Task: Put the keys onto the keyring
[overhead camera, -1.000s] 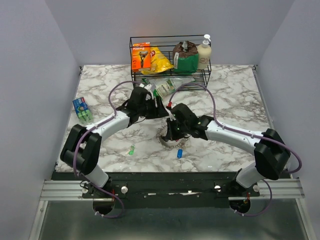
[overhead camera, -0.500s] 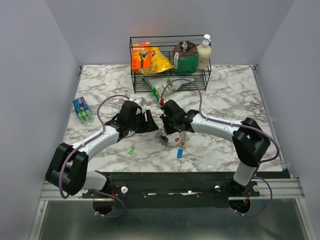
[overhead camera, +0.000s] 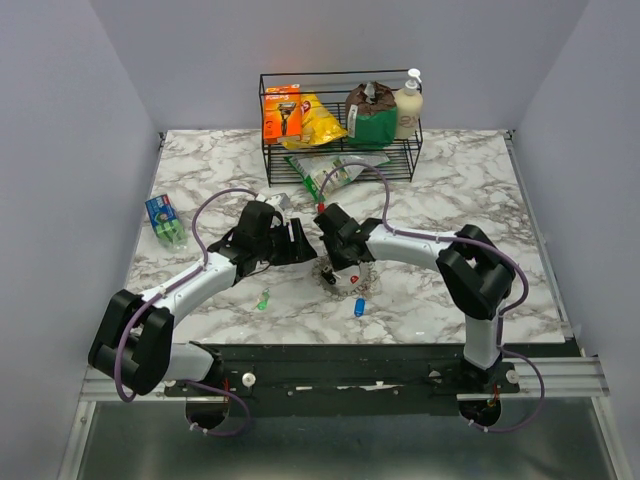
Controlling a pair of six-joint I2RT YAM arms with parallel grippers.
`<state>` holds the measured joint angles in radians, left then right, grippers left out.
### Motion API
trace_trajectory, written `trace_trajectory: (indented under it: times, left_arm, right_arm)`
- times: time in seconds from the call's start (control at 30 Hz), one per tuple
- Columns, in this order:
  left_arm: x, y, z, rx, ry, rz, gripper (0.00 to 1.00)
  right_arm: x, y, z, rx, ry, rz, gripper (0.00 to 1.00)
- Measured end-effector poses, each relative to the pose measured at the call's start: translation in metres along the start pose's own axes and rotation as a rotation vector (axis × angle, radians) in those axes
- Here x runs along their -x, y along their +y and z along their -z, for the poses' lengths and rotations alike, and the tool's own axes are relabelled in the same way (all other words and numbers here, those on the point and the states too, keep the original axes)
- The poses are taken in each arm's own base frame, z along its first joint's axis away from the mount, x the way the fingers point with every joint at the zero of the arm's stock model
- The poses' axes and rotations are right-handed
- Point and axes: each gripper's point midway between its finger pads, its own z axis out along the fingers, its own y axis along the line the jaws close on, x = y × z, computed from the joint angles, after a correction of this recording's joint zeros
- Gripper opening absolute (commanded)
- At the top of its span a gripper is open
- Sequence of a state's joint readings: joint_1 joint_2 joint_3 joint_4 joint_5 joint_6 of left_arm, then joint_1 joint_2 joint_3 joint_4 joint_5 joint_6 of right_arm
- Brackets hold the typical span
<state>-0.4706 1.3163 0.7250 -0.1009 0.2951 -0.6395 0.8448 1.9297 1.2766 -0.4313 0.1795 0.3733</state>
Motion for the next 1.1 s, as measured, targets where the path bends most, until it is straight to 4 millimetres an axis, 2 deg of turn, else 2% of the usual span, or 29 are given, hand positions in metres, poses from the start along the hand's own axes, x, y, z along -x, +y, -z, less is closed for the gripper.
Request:
trace_trajectory:
  times: [0.3, 0.67, 0.83, 1.1]
  left_arm:
    - [0.000, 0.000, 0.000, 0.001, -0.001, -0.003, 0.70]
    - [0.000, 0.002, 0.000, 0.006, -0.002, -0.010, 0.70]
    - [-0.002, 0.004, -0.002, 0.013, 0.007, -0.008, 0.70]
    - [-0.004, 0.007, -0.005, 0.019, 0.017, -0.008, 0.71]
  right_arm:
    - [0.010, -0.014, -0.006, -0.021, -0.003, -0.034, 0.01]
    - [0.030, -0.079, -0.016, -0.089, -0.023, -0.182, 0.01]
    - [0.026, -0.092, -0.014, -0.101, -0.035, -0.223, 0.01]
    - [0.008, -0.098, -0.005, -0.104, -0.038, -0.258, 0.01]
